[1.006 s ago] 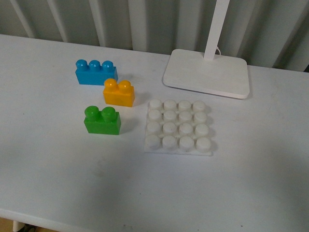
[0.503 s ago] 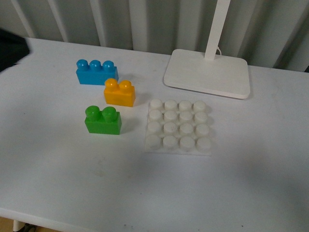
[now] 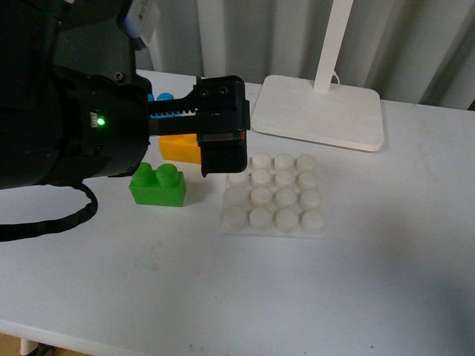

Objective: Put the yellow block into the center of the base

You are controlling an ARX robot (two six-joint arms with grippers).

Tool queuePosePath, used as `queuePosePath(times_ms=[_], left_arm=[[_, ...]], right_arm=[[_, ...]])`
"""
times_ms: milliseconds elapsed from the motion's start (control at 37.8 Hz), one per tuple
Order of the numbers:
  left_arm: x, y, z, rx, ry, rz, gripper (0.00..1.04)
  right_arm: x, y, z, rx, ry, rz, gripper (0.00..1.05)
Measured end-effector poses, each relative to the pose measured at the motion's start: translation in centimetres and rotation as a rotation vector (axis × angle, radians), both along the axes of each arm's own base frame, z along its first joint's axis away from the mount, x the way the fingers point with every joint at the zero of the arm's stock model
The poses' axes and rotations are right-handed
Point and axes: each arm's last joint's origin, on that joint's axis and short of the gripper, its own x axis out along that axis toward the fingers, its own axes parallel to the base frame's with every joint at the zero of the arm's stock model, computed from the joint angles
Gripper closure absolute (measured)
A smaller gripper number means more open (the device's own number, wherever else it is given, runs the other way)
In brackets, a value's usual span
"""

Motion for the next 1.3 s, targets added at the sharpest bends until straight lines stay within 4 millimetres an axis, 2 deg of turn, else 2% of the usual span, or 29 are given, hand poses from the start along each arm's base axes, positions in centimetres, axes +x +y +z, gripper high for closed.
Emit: queuePosePath(times_ms=[185, 397, 821, 1297], left_arm=[[1.9, -1.9, -1.3, 0.028, 0.019, -0.022, 0.06], [3.9, -2.9, -2.9, 0.101, 0.045, -0.009, 0.06], [7.3, -2.4, -2.9, 0.164, 0.036, 0.033, 0.06], [10.1, -1.4, -4.1, 0.246, 0.058, 0.062, 0.06]], right_arm=[[0.0, 0.0, 0.0, 0.0, 0.0, 0.0, 0.09], [0.0, 0.0, 0.0, 0.0, 0.0, 0.0, 0.09], [0.0, 0.0, 0.0, 0.0, 0.0, 0.0, 0.09], [0.0, 0.0, 0.0, 0.0, 0.0, 0.0, 0.09]])
